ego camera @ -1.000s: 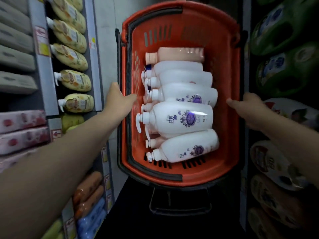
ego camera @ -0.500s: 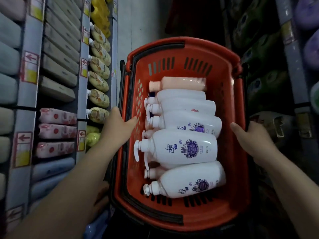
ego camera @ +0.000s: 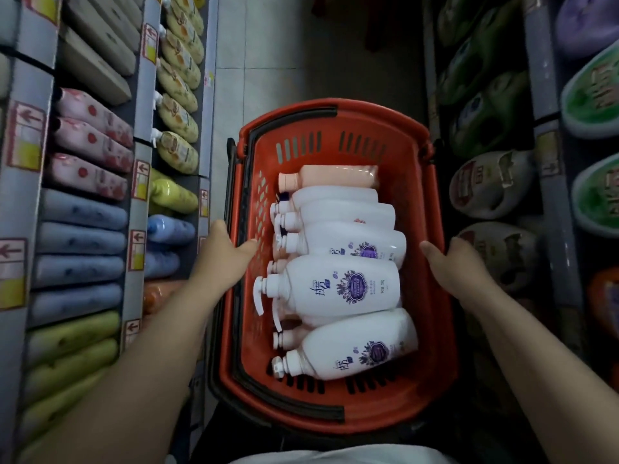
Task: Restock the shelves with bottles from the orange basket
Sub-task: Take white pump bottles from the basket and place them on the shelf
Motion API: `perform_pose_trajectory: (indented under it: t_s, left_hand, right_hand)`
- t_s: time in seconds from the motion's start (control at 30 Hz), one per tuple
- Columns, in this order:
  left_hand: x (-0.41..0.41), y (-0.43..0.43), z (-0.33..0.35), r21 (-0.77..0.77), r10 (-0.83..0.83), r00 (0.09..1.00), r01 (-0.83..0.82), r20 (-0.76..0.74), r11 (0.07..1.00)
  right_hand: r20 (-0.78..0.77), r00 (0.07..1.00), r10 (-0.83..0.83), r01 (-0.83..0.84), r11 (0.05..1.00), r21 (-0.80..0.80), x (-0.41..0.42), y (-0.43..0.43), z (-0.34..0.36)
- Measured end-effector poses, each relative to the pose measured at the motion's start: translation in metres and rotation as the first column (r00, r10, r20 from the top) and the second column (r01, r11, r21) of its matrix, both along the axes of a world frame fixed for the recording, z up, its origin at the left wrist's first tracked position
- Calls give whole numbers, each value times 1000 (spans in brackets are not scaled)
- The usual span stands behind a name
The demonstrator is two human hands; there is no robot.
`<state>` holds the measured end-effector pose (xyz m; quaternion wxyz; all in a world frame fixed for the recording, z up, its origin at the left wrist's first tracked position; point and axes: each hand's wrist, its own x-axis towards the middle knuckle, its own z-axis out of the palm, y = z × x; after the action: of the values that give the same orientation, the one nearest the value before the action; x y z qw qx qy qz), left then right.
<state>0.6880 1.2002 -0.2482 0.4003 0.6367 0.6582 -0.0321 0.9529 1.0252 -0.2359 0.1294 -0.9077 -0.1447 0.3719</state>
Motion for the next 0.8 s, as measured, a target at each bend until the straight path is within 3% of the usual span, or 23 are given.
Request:
perform_pose_trajectory:
  t_s: [0.27, 0.47, 0.63, 0.8]
  left_hand:
    - [-98, -103, 6, -58, 24, 999, -22, 32, 998]
    - [-148, -184, 11, 3, 38, 999, -38, -4, 999]
    - [-195, -264, 11, -6, 101, 995, -101, 10, 995]
    - [-233, -322, 13, -3, 43, 999, -43, -15, 999]
  right_hand:
    - [70, 996, 58, -59, 998, 3, -96, -97, 4]
    - [7, 997, 77, -78, 996, 41, -142, -168, -7]
    - [39, 991, 125, -127, 990, 54, -177, -234, 3]
    - [41, 996, 78, -80, 995, 56, -222, -301, 11]
